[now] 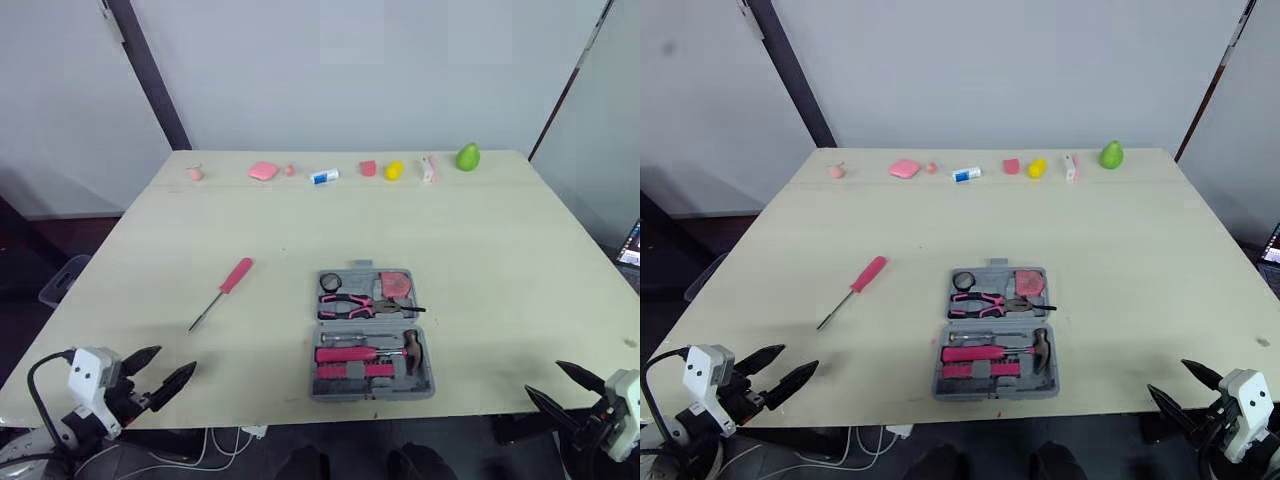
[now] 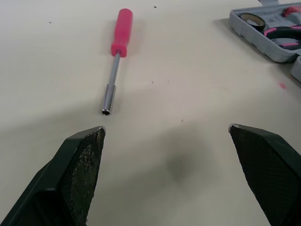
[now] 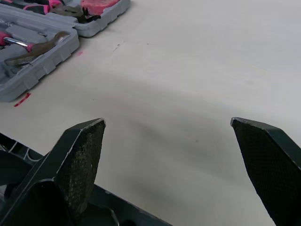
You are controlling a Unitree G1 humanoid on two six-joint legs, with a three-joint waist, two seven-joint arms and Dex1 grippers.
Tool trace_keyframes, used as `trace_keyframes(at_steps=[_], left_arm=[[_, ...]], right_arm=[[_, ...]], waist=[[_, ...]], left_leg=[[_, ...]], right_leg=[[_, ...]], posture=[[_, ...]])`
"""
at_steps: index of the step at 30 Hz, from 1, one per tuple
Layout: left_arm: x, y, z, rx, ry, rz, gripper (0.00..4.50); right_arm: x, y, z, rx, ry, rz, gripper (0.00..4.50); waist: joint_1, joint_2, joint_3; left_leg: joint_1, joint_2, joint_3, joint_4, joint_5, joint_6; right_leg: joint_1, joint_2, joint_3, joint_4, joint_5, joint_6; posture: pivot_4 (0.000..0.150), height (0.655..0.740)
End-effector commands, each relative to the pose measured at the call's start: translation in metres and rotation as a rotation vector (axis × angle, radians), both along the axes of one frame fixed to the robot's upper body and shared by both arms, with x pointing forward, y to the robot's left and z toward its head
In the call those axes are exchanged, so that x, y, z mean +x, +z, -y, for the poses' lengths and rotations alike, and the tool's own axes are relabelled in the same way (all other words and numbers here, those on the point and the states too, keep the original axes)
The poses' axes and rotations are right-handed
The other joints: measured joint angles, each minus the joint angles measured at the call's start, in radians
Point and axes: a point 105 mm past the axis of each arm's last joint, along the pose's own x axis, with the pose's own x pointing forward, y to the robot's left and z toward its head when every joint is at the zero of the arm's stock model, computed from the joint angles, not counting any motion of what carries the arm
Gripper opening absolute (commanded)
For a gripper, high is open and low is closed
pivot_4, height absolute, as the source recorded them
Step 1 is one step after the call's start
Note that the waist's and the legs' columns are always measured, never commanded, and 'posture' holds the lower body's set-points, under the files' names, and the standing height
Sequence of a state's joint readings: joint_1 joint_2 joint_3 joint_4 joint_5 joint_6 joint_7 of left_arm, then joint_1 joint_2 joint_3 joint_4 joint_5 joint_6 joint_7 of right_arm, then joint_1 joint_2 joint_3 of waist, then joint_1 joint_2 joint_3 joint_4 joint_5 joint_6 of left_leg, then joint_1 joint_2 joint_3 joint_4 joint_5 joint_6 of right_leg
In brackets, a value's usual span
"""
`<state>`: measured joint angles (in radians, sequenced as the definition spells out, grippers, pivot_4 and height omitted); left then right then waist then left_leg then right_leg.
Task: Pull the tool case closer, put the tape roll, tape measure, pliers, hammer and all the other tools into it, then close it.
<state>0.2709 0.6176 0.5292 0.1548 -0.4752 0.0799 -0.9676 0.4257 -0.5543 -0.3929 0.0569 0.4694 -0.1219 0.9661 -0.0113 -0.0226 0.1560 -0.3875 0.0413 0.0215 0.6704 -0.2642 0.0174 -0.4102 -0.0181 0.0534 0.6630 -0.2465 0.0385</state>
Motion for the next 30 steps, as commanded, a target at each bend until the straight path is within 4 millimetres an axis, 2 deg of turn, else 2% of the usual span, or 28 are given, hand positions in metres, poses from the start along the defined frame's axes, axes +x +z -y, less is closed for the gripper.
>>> trace_keyframes(at_steps=[1, 6, 12, 16, 21, 30], left_arm=[[0.015, 0.017, 0.0, -0.016, 0.024, 0.061, 4.48], [0.042, 0.029, -0.005, 0.015, 0.067, 0.087, 4.48], [0.084, 0.037, -0.006, 0.089, 0.092, 0.085, 4.48], [0.108, 0.038, -0.003, 0.085, 0.09, 0.066, 4.48], [0.131, 0.024, 0.002, 0.097, 0.086, -0.028, 4.48], [0.149, 0.01, 0.016, 0.11, 0.048, -0.118, 4.48]], right_arm=[[0.008, 0.018, -0.004, -0.023, 0.054, 0.062, 4.5], [0.023, 0.037, -0.029, 0.004, 0.171, 0.122, 4.5], [0.038, 0.068, -0.072, 0.02, 0.379, 0.22, 4.5], [0.043, 0.083, -0.095, 0.02, 0.475, 0.269, 4.5], [0.04, 0.098, -0.126, 0.04, 0.591, 0.307, 4.5], [0.036, 0.112, -0.142, 0.05, 0.672, 0.329, 4.5]], waist=[[0.0, 0.0, 0.0], [-0.001, 0.0, 0.0], [-0.001, -0.001, 0.0], [0.002, -0.002, 0.0], [0.001, -0.002, 0.0], [0.0, -0.003, 0.0]], left_leg=[[0.0, 0.0, 0.0, 0.0, 0.0, 0.0], [0.0, -0.001, 0.001, 0.0, 0.0, 0.0], [0.0, -0.002, 0.001, 0.0, 0.0, 0.0], [-0.001, -0.003, 0.0, 0.0, 0.0, 0.0], [-0.004, -0.004, -0.002, 0.0, 0.0, 0.0], [-0.006, -0.004, -0.003, 0.0, 0.0, 0.0]], right_leg=[[0.0, 0.0, 0.0, 0.0, 0.0, 0.0], [0.0, 0.001, 0.001, 0.0, 0.002, -0.003], [0.0, 0.002, 0.0, 0.0, 0.004, -0.001], [0.0, 0.002, -0.001, 0.0, 0.005, 0.0], [-0.001, 0.002, -0.003, 0.0, 0.005, 0.0], [-0.002, 0.002, -0.003, 0.0, 0.005, 0.0]], posture=[[0.15, 0.74], [0.15, 0.74], [0.15, 0.74], [0.15, 0.74], [0.15, 0.74], [0.15, 0.74]])
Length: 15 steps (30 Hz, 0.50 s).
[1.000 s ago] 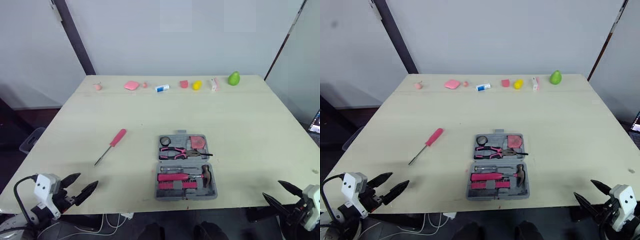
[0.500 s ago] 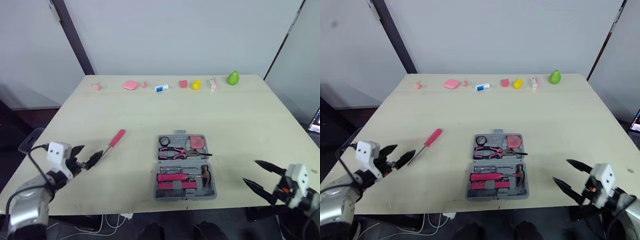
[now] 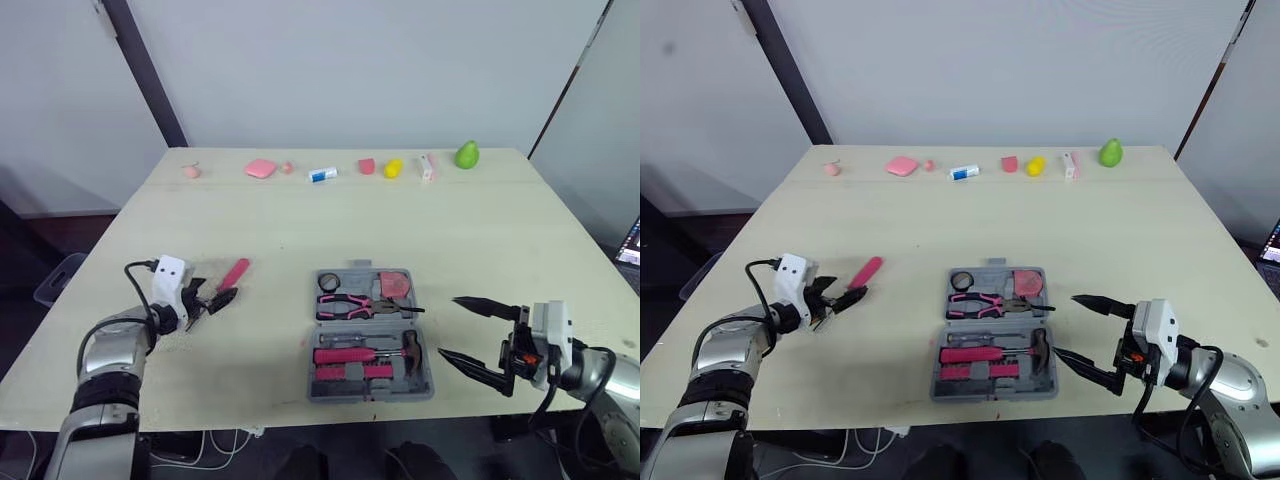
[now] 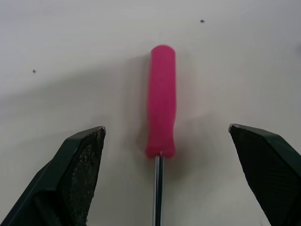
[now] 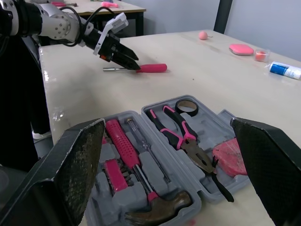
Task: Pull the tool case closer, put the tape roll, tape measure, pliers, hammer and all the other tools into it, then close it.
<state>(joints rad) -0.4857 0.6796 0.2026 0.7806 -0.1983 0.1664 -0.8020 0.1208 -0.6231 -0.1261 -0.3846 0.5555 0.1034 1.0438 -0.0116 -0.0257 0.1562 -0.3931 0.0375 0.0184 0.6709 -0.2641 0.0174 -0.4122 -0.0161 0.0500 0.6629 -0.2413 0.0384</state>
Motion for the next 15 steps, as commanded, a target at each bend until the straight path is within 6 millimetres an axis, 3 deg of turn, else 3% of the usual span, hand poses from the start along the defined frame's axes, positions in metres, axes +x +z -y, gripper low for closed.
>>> trace_keyframes(at_steps=[1, 4, 7, 13, 15], left_arm=[[0.009, 0.006, -0.002, 0.012, 0.028, 0.008, 4.48], [0.014, 0.003, -0.002, 0.018, 0.049, -0.007, 4.48], [0.018, -0.003, 0.0, 0.021, 0.061, -0.03, 3.48], [0.02, -0.004, 0.009, -0.008, 0.044, -0.021, 0.52], [0.017, -0.004, 0.011, -0.022, 0.042, -0.016, 0.45]], right_arm=[[-0.003, 0.016, -0.007, 0.005, 0.043, 0.06, 4.5], [-0.001, 0.016, -0.007, 0.004, 0.042, 0.061, 4.5], [0.0, 0.016, -0.005, -0.002, 0.037, 0.069, 4.5], [0.0, 0.016, -0.002, -0.01, 0.032, 0.071, 4.5], [0.0, 0.015, -0.001, -0.014, 0.03, 0.07, 4.5]], waist=[[0.001, 0.0, 0.0], [0.002, -0.001, 0.0], [0.001, -0.001, 0.0], [0.001, -0.001, 0.0], [0.001, -0.001, 0.0]], left_leg=[[0.0, 0.0, 0.0, 0.0, 0.0, 0.0], [-0.001, 0.0, -0.001, 0.001, 0.0, 0.0], [-0.002, 0.0, -0.002, 0.001, 0.0, 0.0], [-0.002, 0.0, -0.002, 0.001, 0.0, 0.0], [-0.002, 0.0, -0.002, 0.001, 0.0, 0.0]], right_leg=[[0.0, 0.0, 0.0, 0.0, 0.0, 0.0], [0.0, 0.0, -0.001, 0.0, 0.0, 0.0], [0.0, 0.0, -0.002, 0.0, 0.0, 0.0], [0.0, 0.0, -0.002, 0.0, 0.0, 0.0], [0.0, 0.0, -0.002, 0.0, 0.0, 0.0]], posture=[[0.15, 0.74], [0.15, 0.74], [0.15, 0.74], [0.15, 0.74], [0.15, 0.74]])
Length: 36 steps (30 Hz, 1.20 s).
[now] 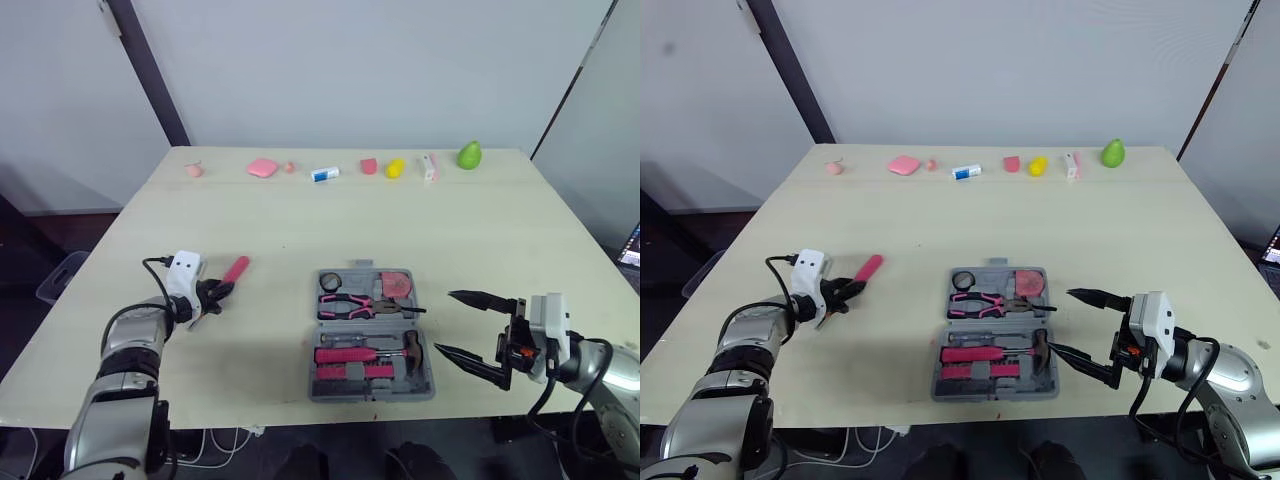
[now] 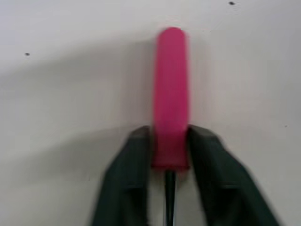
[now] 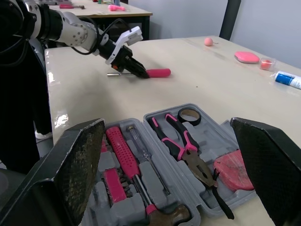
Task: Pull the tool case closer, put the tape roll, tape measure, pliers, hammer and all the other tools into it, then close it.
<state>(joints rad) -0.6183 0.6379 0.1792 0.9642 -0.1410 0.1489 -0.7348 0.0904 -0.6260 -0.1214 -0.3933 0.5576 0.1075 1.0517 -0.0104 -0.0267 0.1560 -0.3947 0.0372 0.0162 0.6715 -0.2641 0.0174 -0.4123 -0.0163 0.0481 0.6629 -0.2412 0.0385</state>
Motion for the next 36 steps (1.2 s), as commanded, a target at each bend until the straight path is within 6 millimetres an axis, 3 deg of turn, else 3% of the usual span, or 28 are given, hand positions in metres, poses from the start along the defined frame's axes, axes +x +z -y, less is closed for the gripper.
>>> trace_keyframes(at_steps=[1, 5, 9, 16, 21, 25, 36], left_arm=[[-0.003, 0.005, 0.005, -0.019, -0.013, 0.034, 0.45], [-0.015, 0.014, 0.011, -0.043, 0.018, 0.085, 0.45], [-0.042, 0.02, 0.027, -0.058, 0.061, 0.096, 0.45], [-0.091, 0.013, 0.063, -0.076, 0.153, 0.064, 0.45], [-0.111, 0.004, 0.077, -0.102, 0.237, 0.047, 0.45], [-0.116, -0.002, 0.093, -0.13, 0.219, 0.022, 0.45], [-0.111, -0.014, 0.093, -0.111, 0.244, 0.004, 0.45]], right_arm=[[-0.002, 0.008, 0.003, -0.012, 0.004, 0.043, 4.5], [-0.001, 0.007, 0.003, -0.014, 0.009, 0.042, 4.5], [0.0, 0.006, 0.002, -0.013, 0.021, 0.04, 4.5], [0.003, 0.003, -0.003, -0.011, 0.066, 0.03, 4.5], [0.006, 0.001, -0.005, -0.009, 0.09, 0.024, 4.5], [0.008, 0.0, -0.005, -0.013, 0.101, 0.024, 4.5], [0.008, -0.004, -0.003, -0.021, 0.107, 0.02, 4.5]], waist=[[-0.001, 0.0, 0.0], [-0.005, 0.0, 0.0], [-0.004, 0.0, 0.0], [0.0, 0.0, 0.0], [-0.001, 0.0, 0.0], [0.0, 0.0, 0.0], [-0.002, 0.0, 0.0]], left_leg=[[0.0, 0.0, 0.0, 0.0, 0.0, 0.0], [0.0, 0.0, 0.0, 0.0, 0.0, 0.0], [0.0, 0.002, 0.0, 0.0, 0.0, 0.0], [0.001, 0.003, -0.004, 0.0, 0.0, 0.0], [0.002, 0.002, -0.004, 0.0, 0.0, 0.0], [0.002, 0.0, -0.002, 0.0, 0.0, 0.0], [0.002, 0.0, 0.0, 0.0, 0.0, 0.0]], right_leg=[[0.0, 0.0, 0.0, 0.0, 0.0, 0.0], [0.0, 0.0, 0.0, 0.0, 0.0, 0.0], [0.0, -0.002, 0.001, 0.001, 0.0, 0.0], [0.0, -0.004, 0.002, 0.001, 0.0, 0.0], [0.001, -0.003, 0.002, 0.0, 0.0, 0.0], [0.001, -0.002, 0.002, 0.0, 0.0, 0.0], [0.001, -0.001, 0.002, 0.0, 0.0, 0.0]], posture=[[0.15, 0.74], [0.15, 0.74], [0.15, 0.74], [0.15, 0.74], [0.15, 0.74], [0.15, 0.74], [0.15, 0.74]])
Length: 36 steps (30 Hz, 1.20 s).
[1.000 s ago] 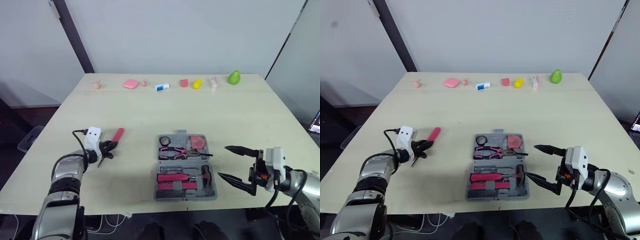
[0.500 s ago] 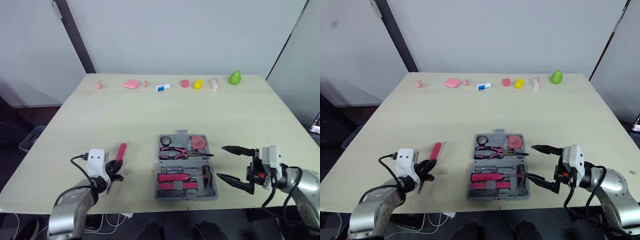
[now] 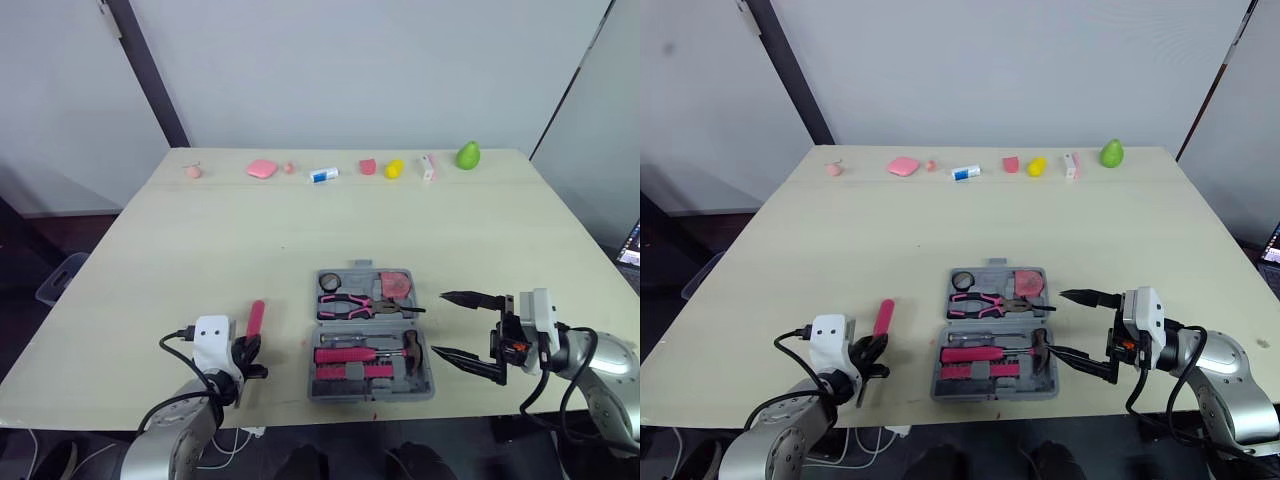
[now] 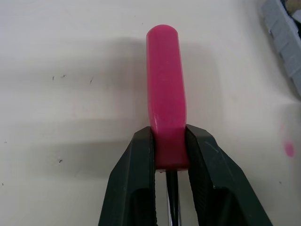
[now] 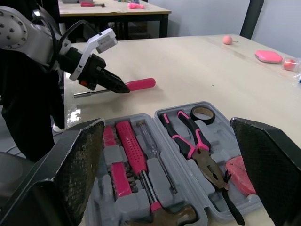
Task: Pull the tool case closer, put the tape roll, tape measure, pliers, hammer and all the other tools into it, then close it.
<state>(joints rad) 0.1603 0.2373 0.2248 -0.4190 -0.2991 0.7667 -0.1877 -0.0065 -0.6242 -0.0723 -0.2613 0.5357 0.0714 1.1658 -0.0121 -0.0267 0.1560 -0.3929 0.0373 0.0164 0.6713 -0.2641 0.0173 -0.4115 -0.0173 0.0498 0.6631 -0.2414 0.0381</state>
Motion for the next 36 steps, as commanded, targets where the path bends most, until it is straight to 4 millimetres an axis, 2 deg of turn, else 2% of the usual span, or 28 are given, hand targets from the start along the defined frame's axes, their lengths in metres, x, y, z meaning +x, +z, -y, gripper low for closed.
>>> trace_keyframes(at_steps=[1, 5, 7, 11, 14, 18, 26, 30, 33, 36], left_arm=[[0.006, 0.006, 0.001, 0.013, -0.004, 0.042, 0.45], [0.009, 0.005, 0.002, 0.017, -0.014, 0.041, 0.45], [0.009, 0.005, 0.003, 0.008, -0.019, 0.04, 1.5], [0.009, 0.004, 0.002, 0.002, -0.021, 0.042, 3.09], [0.009, 0.007, 0.0, 0.008, -0.025, 0.052, 4.48], [0.01, 0.017, -0.004, 0.027, -0.043, 0.077, 4.48], [0.014, 0.047, -0.008, 0.087, -0.219, 0.125, 4.48], [0.025, 0.069, -0.01, 0.205, -0.46, 0.14, 4.48], [0.037, 0.093, -0.006, 0.356, -0.788, 0.117, 4.48], [0.043, 0.098, -0.006, 0.503, -1.022, 0.072, 4.48]], right_arm=[[-0.002, 0.005, -0.001, 0.007, 0.008, 0.033, 4.5], [-0.003, 0.004, 0.0, 0.006, 0.003, 0.034, 4.5], [-0.004, 0.004, 0.0, 0.006, 0.0, 0.033, 4.5], [-0.005, 0.003, 0.001, 0.005, -0.01, 0.033, 4.5], [-0.006, 0.001, 0.002, 0.005, -0.015, 0.03, 4.5], [-0.007, 0.0, 0.001, 0.006, -0.019, 0.028, 4.5], [-0.007, -0.003, 0.0, 0.01, -0.021, 0.028, 4.5], [-0.005, -0.003, 0.0, 0.011, -0.022, 0.033, 4.5], [-0.001, -0.001, 0.002, 0.01, -0.028, 0.043, 4.5], [0.001, -0.002, 0.002, 0.007, -0.027, 0.045, 4.5]], waist=[[0.0, 0.0, 0.0], [0.001, 0.0, 0.0], [0.001, 0.0, 0.0], [0.0, 0.0, 0.0], [-0.001, 0.0, 0.0], [-0.001, 0.0, 0.0], [0.0, 0.0, 0.0], [0.001, 0.001, 0.0], [0.001, -0.003, 0.003], [0.007, -0.001, 0.004]], left_leg=[[0.0, 0.0, 0.0, 0.0, 0.0, 0.0], [0.0, 0.0, 0.0, 0.0, 0.0, 0.0], [0.0, 0.0, 0.0, 0.0, 0.0, 0.0], [0.0, 0.0, 0.0, 0.0, 0.0, 0.0], [0.0, 0.0, 0.0, 0.0, 0.0, 0.0], [0.0, 0.0, 0.0, 0.0, 0.0, 0.0], [0.0, 0.001, 0.0, 0.0, 0.0, 0.0], [0.0, 0.0, 0.0, 0.0, 0.0, 0.0], [-0.001, 0.0, 0.001, 0.0, 0.0, 0.0], [-0.001, 0.0, 0.0, 0.0, 0.0, 0.0]], right_leg=[[0.0, 0.0, 0.0, 0.0, 0.0, 0.0], [0.0, 0.0, 0.0, 0.0, 0.0, 0.0], [0.0, 0.0, 0.0, 0.0, 0.0, 0.0], [0.0, 0.0, 0.0, 0.0, 0.0, 0.0], [0.0, 0.0, 0.0, 0.0, 0.0, 0.0], [0.0, 0.0, 0.0, 0.0, 0.0, 0.0], [0.0, 0.0, 0.0, 0.0, -0.001, -0.001], [0.0, 0.001, -0.001, 0.0, -0.001, -0.002], [-0.001, 0.001, 0.0, -0.001, -0.001, -0.002], [-0.001, 0.001, -0.003, -0.001, -0.002, -0.004]], posture=[[0.15, 0.74], [0.15, 0.74], [0.15, 0.74], [0.15, 0.74], [0.15, 0.74], [0.15, 0.74], [0.15, 0.74], [0.15, 0.74], [0.15, 0.74], [0.15, 0.74]])
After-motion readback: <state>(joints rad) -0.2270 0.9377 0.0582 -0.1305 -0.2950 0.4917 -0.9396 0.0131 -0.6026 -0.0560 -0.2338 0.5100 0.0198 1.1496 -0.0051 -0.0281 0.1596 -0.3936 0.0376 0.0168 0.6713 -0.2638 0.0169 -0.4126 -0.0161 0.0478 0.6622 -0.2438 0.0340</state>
